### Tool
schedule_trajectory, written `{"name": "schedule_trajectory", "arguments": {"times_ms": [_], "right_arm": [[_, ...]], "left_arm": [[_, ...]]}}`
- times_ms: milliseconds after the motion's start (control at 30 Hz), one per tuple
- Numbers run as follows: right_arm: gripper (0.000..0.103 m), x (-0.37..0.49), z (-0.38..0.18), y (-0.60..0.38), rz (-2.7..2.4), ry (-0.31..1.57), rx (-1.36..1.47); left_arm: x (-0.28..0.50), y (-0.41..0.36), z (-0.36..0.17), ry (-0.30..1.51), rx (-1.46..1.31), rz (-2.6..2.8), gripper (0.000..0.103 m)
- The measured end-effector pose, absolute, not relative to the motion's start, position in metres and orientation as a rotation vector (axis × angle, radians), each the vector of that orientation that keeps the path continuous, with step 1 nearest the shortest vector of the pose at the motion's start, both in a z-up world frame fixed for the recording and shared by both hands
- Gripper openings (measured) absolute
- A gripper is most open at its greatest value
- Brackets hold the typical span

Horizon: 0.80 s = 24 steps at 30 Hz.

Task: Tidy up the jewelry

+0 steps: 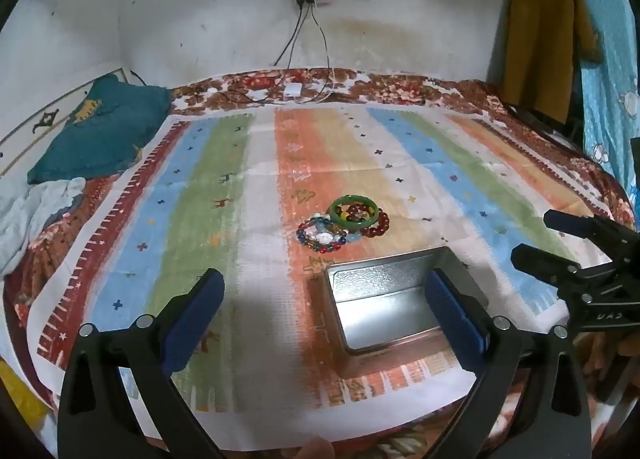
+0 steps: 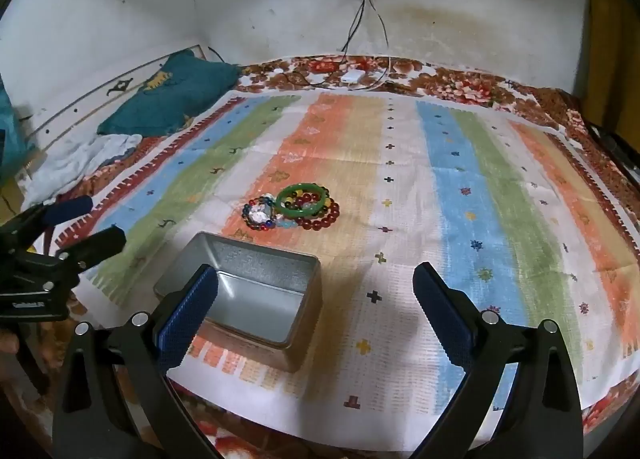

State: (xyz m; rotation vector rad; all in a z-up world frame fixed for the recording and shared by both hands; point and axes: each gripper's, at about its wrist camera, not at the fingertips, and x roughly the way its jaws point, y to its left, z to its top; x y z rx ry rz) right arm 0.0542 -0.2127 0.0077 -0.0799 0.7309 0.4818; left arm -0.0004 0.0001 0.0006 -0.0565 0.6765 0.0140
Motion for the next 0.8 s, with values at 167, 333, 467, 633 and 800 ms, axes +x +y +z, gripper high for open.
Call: {"name": "schedule_trajectory", "arguments": {"times_ms": [167, 333, 467, 633, 800], "right_arm": [[0.099, 0.054, 0.005, -0.211, 0.495, 0.747, -0.069], [0.099, 0.053, 0.004, -0.209, 0.488, 0.743, -0.075], [0.099, 0.054, 0.008, -0.211, 0.477, 0.752, -0.074], [0.099, 0.056, 0.005, -0.213, 0.464, 0.764, -0.077], [0.099, 0.056, 0.004, -0.214, 0.46, 0.766, -0.077]], "left_arm": [[0.001, 0.0, -0.001, 0.682, -0.031, 0.021, 0.097], [0.003, -0.005, -0.005, 0.704, -0.03, 0.013, 0.097], [0.004, -0.002, -0.006, 0.718, -0.046, 0.006, 0.097], [0.004, -0.001, -0.008, 0.733, -0.055, 0.006, 0.097], [0.004, 0.004, -0.009, 0.747, -0.084, 0.016, 0.097]]}}
